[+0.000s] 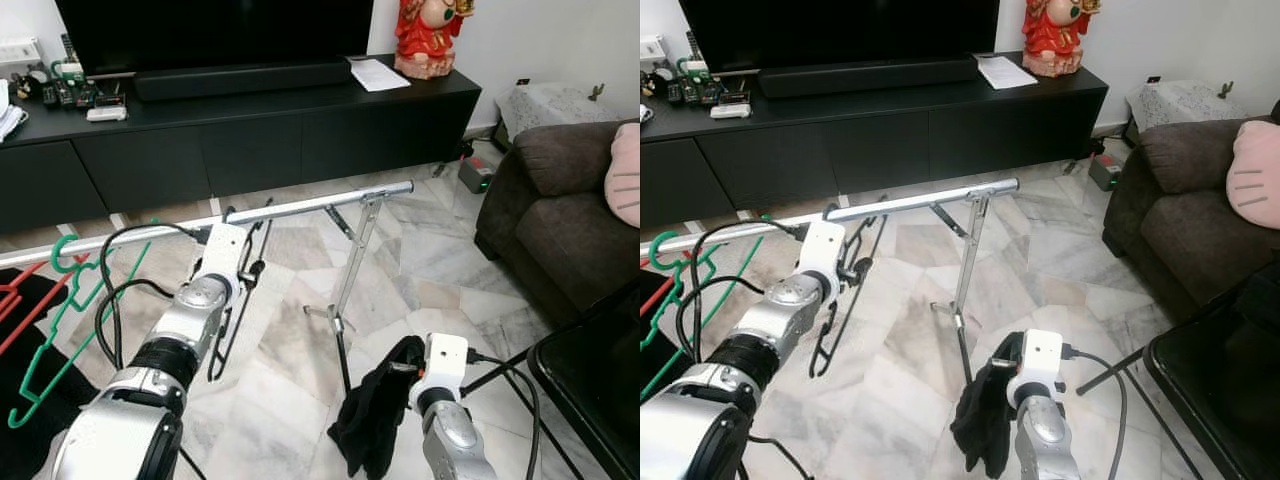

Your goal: Hang hanger

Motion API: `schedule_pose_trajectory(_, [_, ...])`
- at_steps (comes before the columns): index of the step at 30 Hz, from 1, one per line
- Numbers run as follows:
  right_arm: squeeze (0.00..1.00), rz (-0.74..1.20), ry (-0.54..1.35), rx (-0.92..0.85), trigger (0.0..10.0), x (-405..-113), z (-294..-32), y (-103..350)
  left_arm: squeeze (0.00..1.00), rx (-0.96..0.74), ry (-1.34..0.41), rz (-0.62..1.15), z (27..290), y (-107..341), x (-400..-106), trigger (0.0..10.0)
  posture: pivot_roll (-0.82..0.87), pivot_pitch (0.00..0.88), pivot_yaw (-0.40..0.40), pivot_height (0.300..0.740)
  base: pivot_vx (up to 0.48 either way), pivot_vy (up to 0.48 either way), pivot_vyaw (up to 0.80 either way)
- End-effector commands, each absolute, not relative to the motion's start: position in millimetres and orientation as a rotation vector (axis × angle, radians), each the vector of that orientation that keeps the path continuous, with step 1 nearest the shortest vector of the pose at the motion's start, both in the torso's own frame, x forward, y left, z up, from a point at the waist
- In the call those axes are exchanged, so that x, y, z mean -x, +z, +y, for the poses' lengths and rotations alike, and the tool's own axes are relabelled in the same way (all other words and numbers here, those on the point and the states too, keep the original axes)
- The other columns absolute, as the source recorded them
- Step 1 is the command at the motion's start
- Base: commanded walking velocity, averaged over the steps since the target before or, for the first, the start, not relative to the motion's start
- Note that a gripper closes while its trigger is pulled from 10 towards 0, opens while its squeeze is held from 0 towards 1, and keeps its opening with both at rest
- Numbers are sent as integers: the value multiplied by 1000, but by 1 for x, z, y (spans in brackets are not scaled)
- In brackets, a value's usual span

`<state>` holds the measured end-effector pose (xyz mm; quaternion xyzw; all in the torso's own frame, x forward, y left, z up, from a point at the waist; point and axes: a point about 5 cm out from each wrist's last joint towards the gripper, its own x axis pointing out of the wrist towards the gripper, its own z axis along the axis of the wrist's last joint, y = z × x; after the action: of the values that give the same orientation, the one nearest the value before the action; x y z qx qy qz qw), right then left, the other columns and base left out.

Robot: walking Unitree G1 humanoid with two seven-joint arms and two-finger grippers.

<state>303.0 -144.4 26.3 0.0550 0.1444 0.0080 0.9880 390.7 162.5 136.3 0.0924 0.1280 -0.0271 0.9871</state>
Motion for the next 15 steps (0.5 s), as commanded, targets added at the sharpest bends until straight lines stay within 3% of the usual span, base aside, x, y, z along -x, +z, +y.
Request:
schedule_pose_trajectory(1, [0,275,14,-108,10000,-304,-144,28,0,-173,-49,256,160,136,-392,0,-7,146,11,740,0,0,0])
schedule_pose_trajectory(15, [0,279,14,-109,10000,-304,-144,27,0,-158,-37,241,161,136,-393,0,-4,146,10,740,0,0,0])
